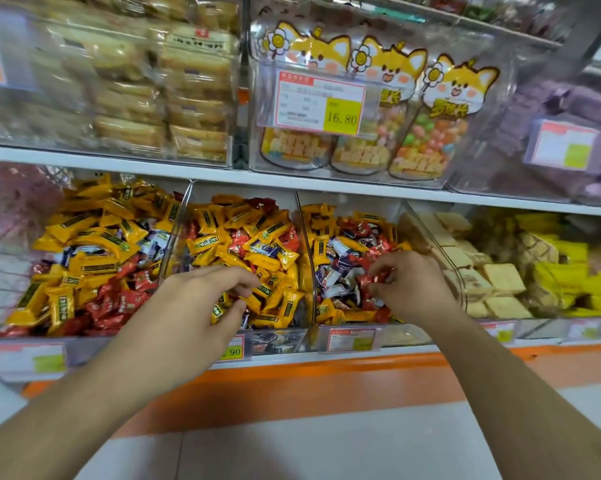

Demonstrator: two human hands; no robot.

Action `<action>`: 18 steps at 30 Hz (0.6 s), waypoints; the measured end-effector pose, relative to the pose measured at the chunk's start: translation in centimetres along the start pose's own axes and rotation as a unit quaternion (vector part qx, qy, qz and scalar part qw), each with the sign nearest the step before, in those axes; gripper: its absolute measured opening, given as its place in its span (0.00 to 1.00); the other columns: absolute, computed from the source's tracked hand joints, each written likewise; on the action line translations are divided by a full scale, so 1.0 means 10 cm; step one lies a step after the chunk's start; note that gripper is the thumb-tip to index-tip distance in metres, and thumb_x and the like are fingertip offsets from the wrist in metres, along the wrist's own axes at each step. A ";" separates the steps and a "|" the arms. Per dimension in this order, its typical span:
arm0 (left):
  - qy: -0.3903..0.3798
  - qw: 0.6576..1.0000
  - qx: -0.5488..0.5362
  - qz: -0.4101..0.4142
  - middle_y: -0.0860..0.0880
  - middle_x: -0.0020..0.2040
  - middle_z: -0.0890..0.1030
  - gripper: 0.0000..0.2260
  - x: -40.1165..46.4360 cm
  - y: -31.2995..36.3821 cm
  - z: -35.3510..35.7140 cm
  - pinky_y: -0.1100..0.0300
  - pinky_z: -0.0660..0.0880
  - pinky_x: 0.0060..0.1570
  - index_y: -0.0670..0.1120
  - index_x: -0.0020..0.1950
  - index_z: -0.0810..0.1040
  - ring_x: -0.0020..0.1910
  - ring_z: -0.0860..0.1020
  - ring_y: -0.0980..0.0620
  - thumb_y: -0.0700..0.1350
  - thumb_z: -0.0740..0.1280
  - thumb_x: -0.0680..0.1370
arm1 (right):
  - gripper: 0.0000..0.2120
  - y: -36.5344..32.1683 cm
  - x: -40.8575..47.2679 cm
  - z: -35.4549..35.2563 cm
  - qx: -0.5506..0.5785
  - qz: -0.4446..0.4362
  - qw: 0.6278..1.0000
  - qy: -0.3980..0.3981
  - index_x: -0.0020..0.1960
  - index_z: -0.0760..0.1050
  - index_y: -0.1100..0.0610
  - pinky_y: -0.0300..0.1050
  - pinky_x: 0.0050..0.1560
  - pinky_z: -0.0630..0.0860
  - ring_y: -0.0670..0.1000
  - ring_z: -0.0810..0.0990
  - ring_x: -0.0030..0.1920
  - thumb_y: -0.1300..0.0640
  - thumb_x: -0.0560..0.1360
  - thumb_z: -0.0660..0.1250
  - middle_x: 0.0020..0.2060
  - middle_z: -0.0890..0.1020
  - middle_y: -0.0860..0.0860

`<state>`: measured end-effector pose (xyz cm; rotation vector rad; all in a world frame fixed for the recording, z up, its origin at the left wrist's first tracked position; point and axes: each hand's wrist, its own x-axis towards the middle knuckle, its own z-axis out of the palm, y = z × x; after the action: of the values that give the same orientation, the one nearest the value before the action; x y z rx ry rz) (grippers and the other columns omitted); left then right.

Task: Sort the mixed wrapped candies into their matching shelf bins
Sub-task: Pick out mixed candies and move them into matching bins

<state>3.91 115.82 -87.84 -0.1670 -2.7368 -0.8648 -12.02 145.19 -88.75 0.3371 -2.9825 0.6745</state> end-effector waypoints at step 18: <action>-0.020 0.968 -0.230 -0.101 0.61 0.50 0.83 0.12 -0.01 0.20 0.00 0.58 0.81 0.53 0.59 0.59 0.81 0.50 0.83 0.60 0.48 0.74 0.78 | 0.12 -0.91 -0.54 -0.12 0.405 -0.092 0.905 -0.093 0.45 0.81 0.59 0.49 0.49 0.85 0.56 0.87 0.46 0.68 0.68 0.81 0.42 0.86 0.54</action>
<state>4.41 117.51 -86.79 0.0102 -2.5708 -1.5627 -4.69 138.77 -84.50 0.7384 -2.5950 1.9203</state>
